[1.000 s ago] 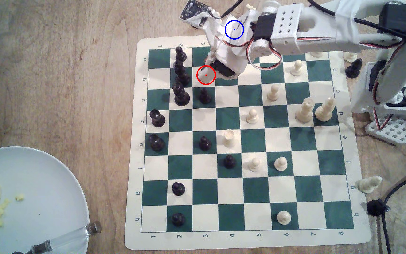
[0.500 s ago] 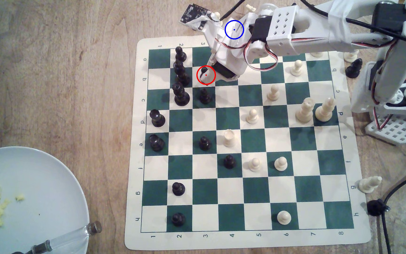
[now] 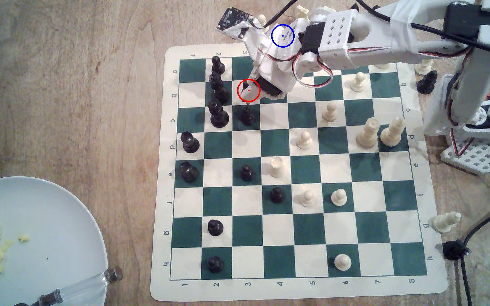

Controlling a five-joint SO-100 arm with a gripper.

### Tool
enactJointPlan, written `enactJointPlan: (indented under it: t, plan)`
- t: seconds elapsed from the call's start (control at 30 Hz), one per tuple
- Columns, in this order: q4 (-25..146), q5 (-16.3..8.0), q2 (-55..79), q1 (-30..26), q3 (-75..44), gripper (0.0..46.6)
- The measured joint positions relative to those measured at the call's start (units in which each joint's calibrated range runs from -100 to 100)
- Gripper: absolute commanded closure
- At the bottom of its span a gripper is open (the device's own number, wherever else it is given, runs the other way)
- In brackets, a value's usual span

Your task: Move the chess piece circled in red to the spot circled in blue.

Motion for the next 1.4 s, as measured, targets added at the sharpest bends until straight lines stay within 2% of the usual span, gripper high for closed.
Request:
enactJointPlan:
  t: [0.67,1.03,1.4]
  plan:
    - [-1.8,0.0,0.0,0.0,0.0,34.3]
    - [-1.8,0.0,0.0,0.0,0.0,44.0]
    - [-1.8,0.0,0.0,-0.4,0.0,45.2]
